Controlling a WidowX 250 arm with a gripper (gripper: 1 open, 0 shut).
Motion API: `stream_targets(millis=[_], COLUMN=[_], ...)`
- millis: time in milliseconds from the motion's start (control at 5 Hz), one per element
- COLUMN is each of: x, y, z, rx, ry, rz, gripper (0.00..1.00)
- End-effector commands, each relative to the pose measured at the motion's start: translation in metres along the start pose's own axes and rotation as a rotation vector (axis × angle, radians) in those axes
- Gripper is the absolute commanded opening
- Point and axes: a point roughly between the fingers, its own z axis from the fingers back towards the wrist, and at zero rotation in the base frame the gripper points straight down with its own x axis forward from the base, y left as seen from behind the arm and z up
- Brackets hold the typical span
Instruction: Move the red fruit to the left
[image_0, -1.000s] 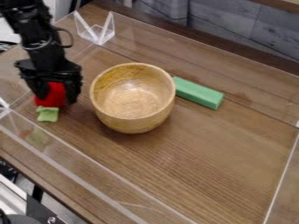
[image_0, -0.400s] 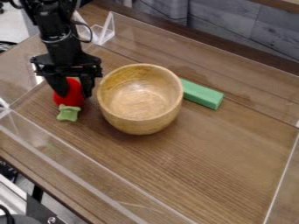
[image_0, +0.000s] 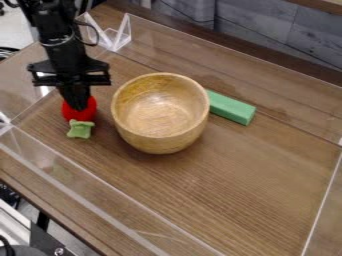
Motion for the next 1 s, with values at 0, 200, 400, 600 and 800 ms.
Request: stream_targets(millis=[0,200,400,600,800], x=[0.016,0.02,0.023,0.018,0.012], y=[0.009,0.011,0.01,-0.007,-0.026], z=[0.028,0.045,0.057,0.057,0.054], rx=[-0.004,-0.025,-0.045,-0.056,-0.067], ry=[-0.067,-0.074,-0.077,-0.075,-0.072], rz=[0.027,0.033,0.035,-0.008,-0.065], gripper=[0.0,0.0,0.0,0.0,0.0])
